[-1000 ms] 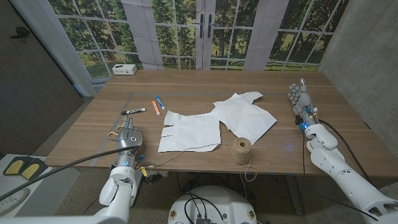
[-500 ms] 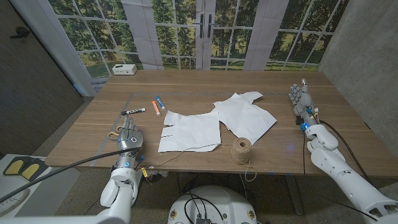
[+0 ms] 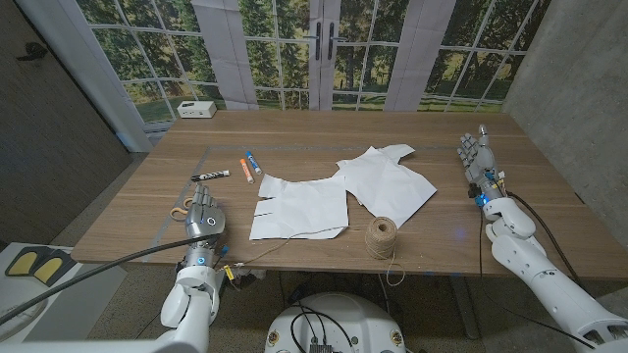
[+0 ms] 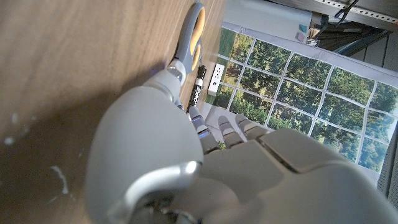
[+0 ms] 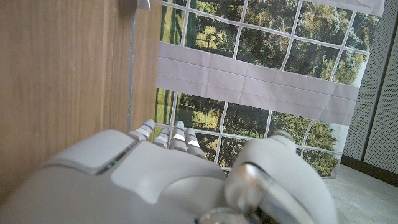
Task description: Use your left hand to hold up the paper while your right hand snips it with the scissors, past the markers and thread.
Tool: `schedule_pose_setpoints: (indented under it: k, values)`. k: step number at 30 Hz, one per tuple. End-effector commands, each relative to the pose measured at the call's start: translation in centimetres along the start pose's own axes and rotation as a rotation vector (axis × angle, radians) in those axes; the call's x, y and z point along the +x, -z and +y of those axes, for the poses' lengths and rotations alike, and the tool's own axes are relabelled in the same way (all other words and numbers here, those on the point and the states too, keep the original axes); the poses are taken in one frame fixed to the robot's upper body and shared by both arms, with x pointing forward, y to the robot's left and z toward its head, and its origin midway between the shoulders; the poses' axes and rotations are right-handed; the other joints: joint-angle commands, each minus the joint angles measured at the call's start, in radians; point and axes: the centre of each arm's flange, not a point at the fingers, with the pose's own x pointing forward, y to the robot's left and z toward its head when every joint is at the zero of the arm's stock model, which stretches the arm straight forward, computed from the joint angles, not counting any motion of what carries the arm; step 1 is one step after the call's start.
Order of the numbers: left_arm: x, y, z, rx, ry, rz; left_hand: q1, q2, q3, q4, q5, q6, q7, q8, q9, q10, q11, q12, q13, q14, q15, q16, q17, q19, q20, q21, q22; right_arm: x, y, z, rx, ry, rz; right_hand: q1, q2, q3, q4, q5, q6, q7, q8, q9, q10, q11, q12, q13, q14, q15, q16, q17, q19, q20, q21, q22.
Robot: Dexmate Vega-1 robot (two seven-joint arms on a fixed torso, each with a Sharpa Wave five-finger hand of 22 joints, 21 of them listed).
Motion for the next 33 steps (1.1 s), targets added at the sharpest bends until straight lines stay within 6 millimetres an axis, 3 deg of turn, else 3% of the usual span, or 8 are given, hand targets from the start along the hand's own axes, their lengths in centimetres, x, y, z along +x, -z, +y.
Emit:
schedule_pose_setpoints:
  k: [1,4,11,15,18,21,33]
  values:
    - [-0.2,-0.6,-0.4,-0.001,-0.011,0.035,-0.001,-0.004,-0.003,0.001,0.0,0.099,0.019,0.053,0.016,0.028,-0.006,0.012,0.004,0.021,-0.021,0.002,0.001,-0.011,-0.008,-0.001,0.002,-0.4,-0.1,-0.4,0.005,0.005,-0.003,-0.007,0.001,-0.004,0.0,-0.001,-0.002,-0.006,0.0,0.003,0.002,-0.003,0.0,0.002,-0.004,-0.005,0.003,0.001,0.006,-0.002,-0.007,0.001]
    - [-0.2,-0.7,-0.5,-0.003,-0.006,0.047,0.001,-0.005,-0.003,0.0,0.001,0.116,0.021,0.063,0.02,0.035,-0.007,0.015,0.004,0.023,-0.023,0.002,0.001,-0.013,-0.008,-0.001,0.002,-0.4,-0.1,-0.5,0.012,0.011,-0.004,-0.008,0.001,-0.004,0.0,-0.001,-0.001,-0.006,0.0,0.003,0.002,-0.003,0.0,0.002,-0.004,-0.005,0.003,0.001,0.007,-0.002,-0.007,0.002]
    - [-0.4,-1.2,-0.9,-0.004,-0.004,0.06,0.008,-0.003,0.0,-0.003,0.001,0.065,0.018,0.05,0.027,0.035,-0.005,0.014,0.006,0.027,-0.023,0.002,0.001,-0.014,-0.004,0.0,0.002,-0.5,-0.2,-0.6,0.016,0.013,-0.008,-0.009,0.001,-0.004,0.0,-0.002,-0.001,-0.008,0.0,0.003,0.002,-0.007,0.0,0.002,-0.004,-0.006,0.003,0.001,0.007,-0.002,-0.009,0.002]
    - [-0.4,-1.3,-0.9,-0.006,0.014,0.058,0.006,0.005,0.004,0.003,-0.003,-0.022,0.006,0.016,0.027,0.025,0.003,0.01,0.007,0.024,-0.015,0.0,0.002,-0.019,0.005,-0.001,0.002,-0.5,-0.3,-0.6,0.012,0.011,-0.01,-0.009,0.001,-0.004,0.0,-0.002,-0.001,-0.009,0.0,0.003,0.001,-0.007,-0.001,0.002,-0.004,-0.008,0.002,0.001,0.008,-0.002,-0.01,0.002]
    - [-0.5,-1.4,-1.0,-0.004,-0.005,0.059,0.004,0.007,0.004,0.004,-0.004,-0.021,0.006,0.017,0.027,0.024,-0.002,0.01,0.008,0.023,-0.013,0.0,0.002,-0.021,0.004,-0.002,0.002,-0.5,-0.3,-0.7,0.016,0.016,-0.007,-0.009,0.001,-0.004,0.0,-0.002,-0.001,-0.01,0.0,0.003,0.001,-0.007,-0.001,0.002,-0.004,-0.008,0.003,0.001,0.008,-0.002,-0.01,0.002]
    - [-0.6,-1.5,-1.3,-0.007,-0.046,0.064,0.008,-0.002,0.002,-0.002,-0.001,0.05,0.01,0.051,0.033,0.048,-0.011,0.019,0.009,0.049,-0.03,0.006,0.001,-0.012,0.003,0.002,0.001,-0.4,-0.3,-0.7,0.024,0.015,-0.008,-0.009,0.001,-0.004,0.0,-0.002,-0.001,-0.01,0.0,0.003,0.001,-0.008,-0.001,0.002,-0.004,-0.009,0.003,0.001,0.008,-0.002,-0.011,0.002]
    - [-0.7,-2.2,-2.0,-0.022,-0.076,0.08,0.025,-0.018,0.001,-0.013,0.003,0.048,-0.001,0.056,0.037,0.052,-0.017,0.02,0.009,0.07,-0.037,0.009,0.001,0.005,0.013,0.007,0.002,-0.3,-0.1,-0.9,0.03,0.014,-0.006,-0.009,0.001,-0.004,0.0,-0.002,-0.002,-0.01,0.0,0.003,0.001,-0.009,-0.001,0.002,-0.004,-0.009,0.002,0.001,0.009,-0.002,-0.013,0.002]
